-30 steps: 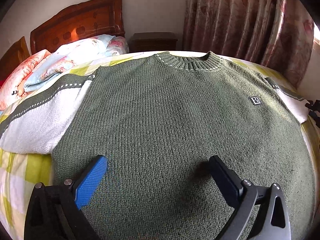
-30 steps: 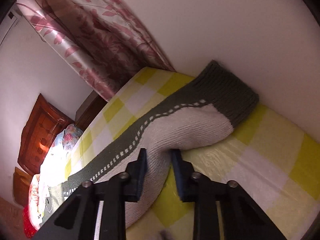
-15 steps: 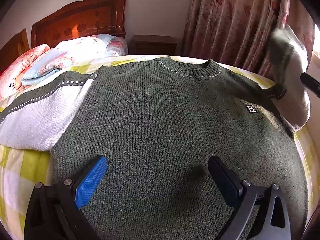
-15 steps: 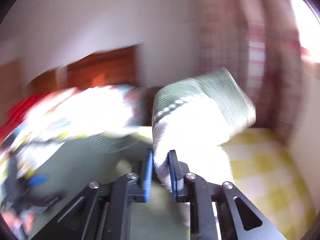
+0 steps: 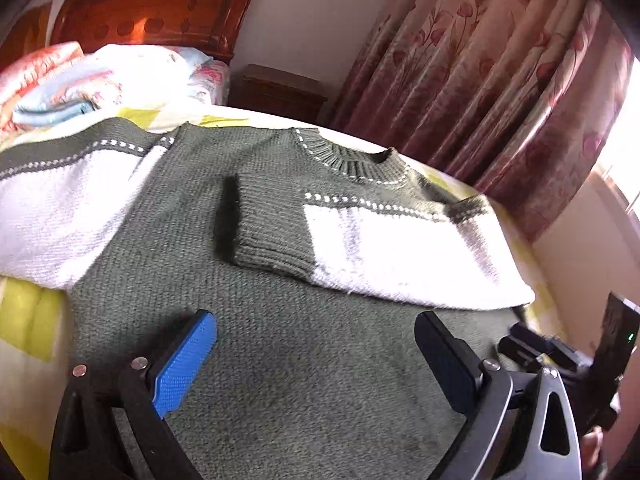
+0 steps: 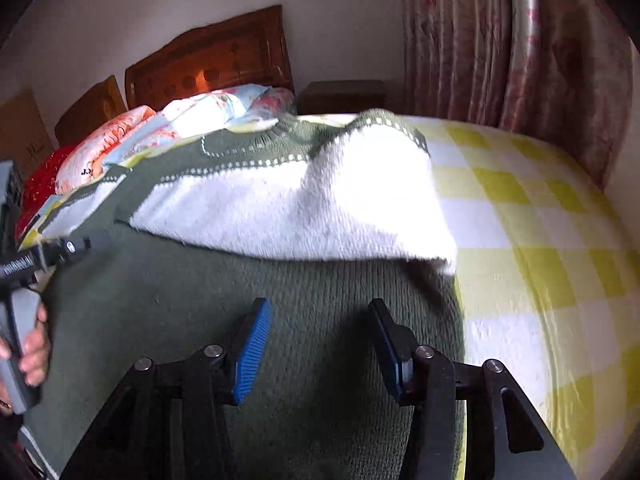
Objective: Fold small clothes
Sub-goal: 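Grasp the white sleeve cuff with the right tool and lift it, then lay the held sleeve across the sweater body and open the right tool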
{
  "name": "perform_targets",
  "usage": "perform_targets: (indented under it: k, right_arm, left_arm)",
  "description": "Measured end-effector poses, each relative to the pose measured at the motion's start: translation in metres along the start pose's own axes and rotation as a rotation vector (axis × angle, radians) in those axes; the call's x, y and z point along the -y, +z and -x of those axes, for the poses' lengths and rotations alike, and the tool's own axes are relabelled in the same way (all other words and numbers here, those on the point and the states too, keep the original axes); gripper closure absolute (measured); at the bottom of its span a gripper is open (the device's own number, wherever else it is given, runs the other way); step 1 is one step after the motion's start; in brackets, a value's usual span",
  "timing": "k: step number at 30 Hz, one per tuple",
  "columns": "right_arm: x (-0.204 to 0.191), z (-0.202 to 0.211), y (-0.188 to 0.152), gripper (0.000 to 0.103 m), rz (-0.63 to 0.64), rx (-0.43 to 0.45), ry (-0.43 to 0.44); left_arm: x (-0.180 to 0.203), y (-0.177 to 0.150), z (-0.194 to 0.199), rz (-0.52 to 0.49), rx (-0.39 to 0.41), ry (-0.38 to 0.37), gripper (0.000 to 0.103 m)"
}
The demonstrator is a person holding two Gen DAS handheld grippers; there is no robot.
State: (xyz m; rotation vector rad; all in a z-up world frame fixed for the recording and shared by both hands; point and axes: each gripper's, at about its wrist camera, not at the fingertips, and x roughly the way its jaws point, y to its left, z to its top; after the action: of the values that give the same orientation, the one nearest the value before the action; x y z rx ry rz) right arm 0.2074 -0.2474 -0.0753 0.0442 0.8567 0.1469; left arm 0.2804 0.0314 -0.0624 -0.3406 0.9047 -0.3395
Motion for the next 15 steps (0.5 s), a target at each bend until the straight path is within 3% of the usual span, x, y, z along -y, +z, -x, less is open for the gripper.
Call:
perform_targets:
  k: [3, 6, 7, 8, 9, 11, 15]
  right_arm:
    - [0.003, 0.002, 0.000, 0.000, -0.014, 0.011, 0.003]
    - [0.011, 0.003, 0.000, 0.000, -0.052, 0.022, 0.028]
    - [0.014, 0.003, 0.001, 0.000, -0.068, 0.027, 0.039]
    - [0.018, 0.003, 0.000, 0.000, -0.087, 0.034, 0.050]
    - [0.021, 0.003, -0.001, 0.000, -0.109, 0.041, 0.055]
    - [0.029, 0.004, -0.002, 0.000, -0.157, 0.055, 0.059]
    - [0.042, 0.009, -0.004, 0.000, -0.236, 0.082, 0.047]
  left_arm:
    - [-0.008, 0.021, -0.012, 0.114, -0.029, -0.040, 0.012]
    - [-0.010, 0.038, -0.023, 0.148, -0.023, 0.010, 0.025]
    - [-0.008, 0.041, -0.027, 0.140, -0.019, 0.043, 0.035]
    - [-0.006, 0.043, -0.032, 0.124, -0.020, 0.072, 0.070]
    - [-0.005, 0.044, -0.039, 0.115, -0.049, 0.072, 0.096]
    - [-0.004, 0.040, -0.040, 0.139, -0.035, 0.023, 0.094]
    - [0.006, 0.022, 0.001, 0.133, 0.139, -0.033, 0.094]
